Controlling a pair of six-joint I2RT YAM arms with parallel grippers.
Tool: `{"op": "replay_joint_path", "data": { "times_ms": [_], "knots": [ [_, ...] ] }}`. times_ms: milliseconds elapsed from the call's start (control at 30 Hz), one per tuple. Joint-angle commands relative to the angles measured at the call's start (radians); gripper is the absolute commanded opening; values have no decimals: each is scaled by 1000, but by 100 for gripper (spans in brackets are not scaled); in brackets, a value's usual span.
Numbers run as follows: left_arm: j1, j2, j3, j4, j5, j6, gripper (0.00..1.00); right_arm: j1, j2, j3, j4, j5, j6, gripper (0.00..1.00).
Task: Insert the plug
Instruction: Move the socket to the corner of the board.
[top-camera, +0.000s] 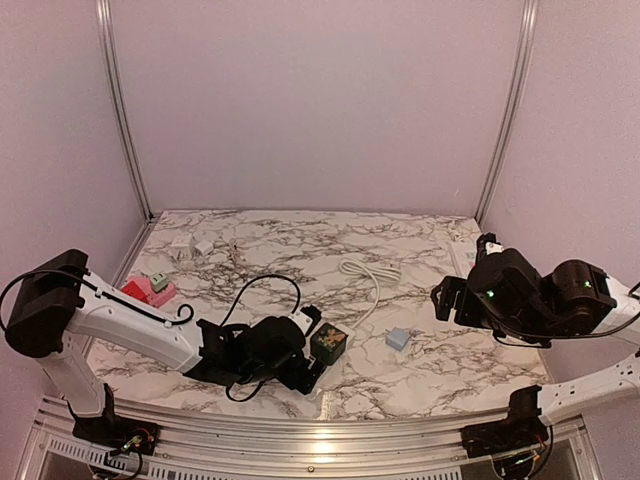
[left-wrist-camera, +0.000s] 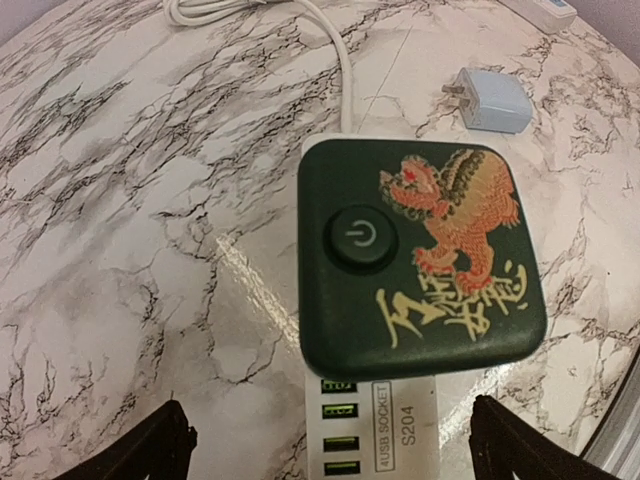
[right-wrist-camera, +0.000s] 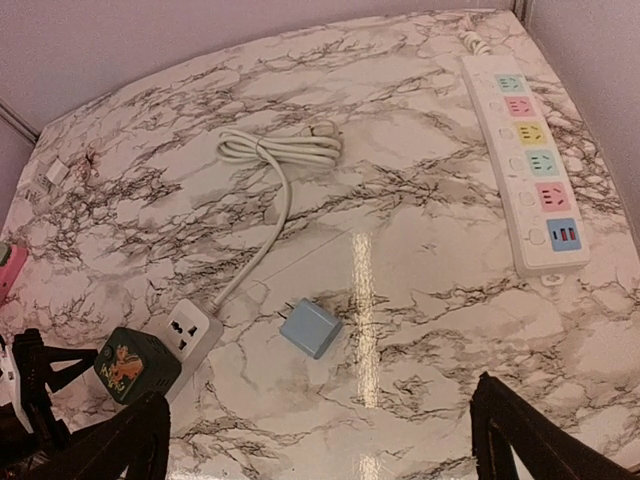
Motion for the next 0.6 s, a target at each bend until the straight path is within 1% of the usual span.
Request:
{"op": "replay_joint_path", "data": {
  "times_ms": [0, 133, 400, 500, 567],
  "knots": [
    [-8, 46, 37, -47, -52, -24, 99, -6, -20, -1, 18, -3, 3, 99],
    [-11, 76, 48, -63, -35, -30, 99, -6, -16, 2, 27, -6, -8, 99],
    [-28, 89, 45, -59, 19, -17, 98, -6, -11, 6, 41, 0, -21, 98],
    [-29, 102, 49, -65, 5, -22, 91, -6, -8, 3, 46, -2, -23, 98],
    [-29, 113, 53, -73, -7, -22, 83, -6, -8, 1, 47, -5, -25, 99]
  ]
}}
